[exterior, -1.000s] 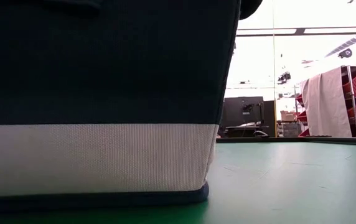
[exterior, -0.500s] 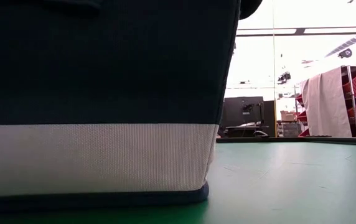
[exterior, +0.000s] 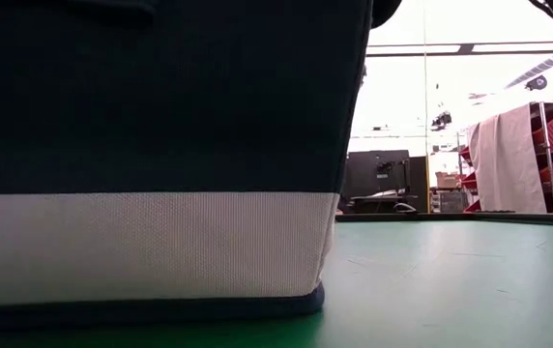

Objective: Sort clothes
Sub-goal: Put the blue shirt into the blue laundry organizer

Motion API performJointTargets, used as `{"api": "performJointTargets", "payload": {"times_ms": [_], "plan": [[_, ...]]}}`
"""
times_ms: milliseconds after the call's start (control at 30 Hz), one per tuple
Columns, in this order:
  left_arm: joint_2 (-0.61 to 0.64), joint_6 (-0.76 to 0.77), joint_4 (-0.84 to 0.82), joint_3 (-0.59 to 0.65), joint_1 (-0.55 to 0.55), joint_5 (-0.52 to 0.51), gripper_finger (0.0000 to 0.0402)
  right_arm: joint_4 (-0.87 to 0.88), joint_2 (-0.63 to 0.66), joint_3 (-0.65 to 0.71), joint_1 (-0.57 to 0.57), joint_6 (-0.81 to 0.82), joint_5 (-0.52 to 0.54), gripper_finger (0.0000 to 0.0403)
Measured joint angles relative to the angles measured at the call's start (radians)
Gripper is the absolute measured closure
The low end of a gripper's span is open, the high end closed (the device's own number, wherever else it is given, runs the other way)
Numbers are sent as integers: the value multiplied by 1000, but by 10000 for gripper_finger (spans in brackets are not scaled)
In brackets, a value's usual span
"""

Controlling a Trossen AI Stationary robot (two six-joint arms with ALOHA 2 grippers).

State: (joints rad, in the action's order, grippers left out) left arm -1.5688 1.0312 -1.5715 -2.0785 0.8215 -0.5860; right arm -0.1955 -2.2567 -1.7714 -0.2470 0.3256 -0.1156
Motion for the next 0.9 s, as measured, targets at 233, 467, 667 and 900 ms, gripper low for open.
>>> {"api": "performJointTargets", "payload": {"times_ms": [233, 467, 667, 900], "plan": [[-1, 2, 0, 63, 0, 1, 109, 175, -50, -3, -1, -3, 19, 391], [-1, 24, 0, 127, 0, 1, 109, 191, -54, -3, -11, -1, 20, 391], [-1, 33, 0, 153, 0, 1, 109, 229, -2, -22, -12, -31, 15, 391], [-1, 30, 1, 159, 0, -12, 109, 268, 71, -74, -8, -93, 10, 390]]}}
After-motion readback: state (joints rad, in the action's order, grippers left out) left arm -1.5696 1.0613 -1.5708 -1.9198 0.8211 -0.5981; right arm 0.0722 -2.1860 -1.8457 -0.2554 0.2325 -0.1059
